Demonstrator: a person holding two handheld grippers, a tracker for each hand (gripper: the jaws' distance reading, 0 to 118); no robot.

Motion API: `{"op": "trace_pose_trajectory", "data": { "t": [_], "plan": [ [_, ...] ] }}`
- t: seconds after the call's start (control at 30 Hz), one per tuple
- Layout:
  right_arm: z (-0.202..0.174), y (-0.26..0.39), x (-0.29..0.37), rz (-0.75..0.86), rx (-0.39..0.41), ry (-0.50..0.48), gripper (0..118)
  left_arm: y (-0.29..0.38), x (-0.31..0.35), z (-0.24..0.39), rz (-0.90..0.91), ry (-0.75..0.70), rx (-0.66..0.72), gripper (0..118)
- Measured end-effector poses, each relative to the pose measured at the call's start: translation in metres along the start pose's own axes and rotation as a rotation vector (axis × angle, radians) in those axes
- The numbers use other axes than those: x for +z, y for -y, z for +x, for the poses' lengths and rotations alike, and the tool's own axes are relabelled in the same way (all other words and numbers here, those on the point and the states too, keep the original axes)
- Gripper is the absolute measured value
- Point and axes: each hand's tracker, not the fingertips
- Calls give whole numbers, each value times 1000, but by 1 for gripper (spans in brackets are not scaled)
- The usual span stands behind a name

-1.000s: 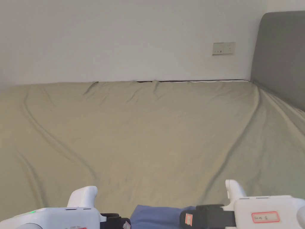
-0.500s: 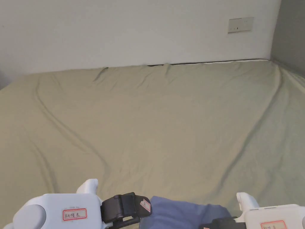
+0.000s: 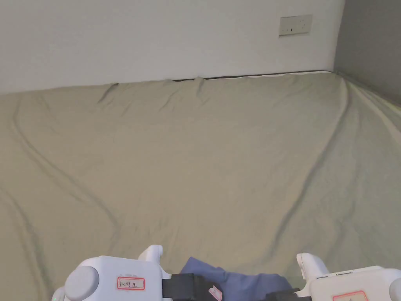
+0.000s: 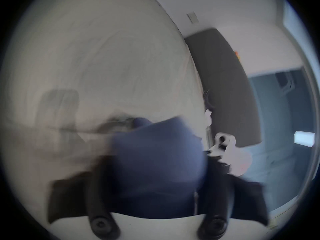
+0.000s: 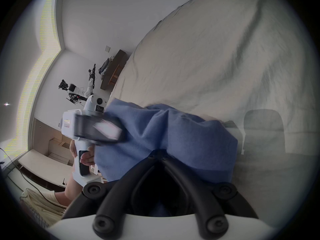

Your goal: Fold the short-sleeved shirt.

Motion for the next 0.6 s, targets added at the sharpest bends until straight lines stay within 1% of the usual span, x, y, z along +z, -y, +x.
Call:
{"op": "trace_pose_trajectory", "data": {
  "t": [0.07,0.2,0.27,0.37,0.43,0.5,0.57,0.6],
  "plan": [
    [-3,-1,2,-13,6,2,3,-3,5,-3,-38,19,-11,48],
    [-13,0,3,-18,79,47,3,-8,6,1,-57,-20,-23,49],
    [-17,-1,9,-10,89,48,3,-13,10,0,-75,-40,-32,49],
    [-24,-4,27,25,133,33,3,-21,24,0,-102,-84,-73,49],
    [-28,-8,39,53,152,34,3,-25,43,-2,-114,-106,-91,49],
    [-32,-11,47,81,171,80,3,-30,71,-9,-106,-194,-113,48],
    [-35,-14,48,86,179,89,3,-32,106,-19,-95,-249,-105,48],
    [-38,-16,46,91,176,93,3,-33,126,-27,-61,-273,-107,48]
  ]
}}
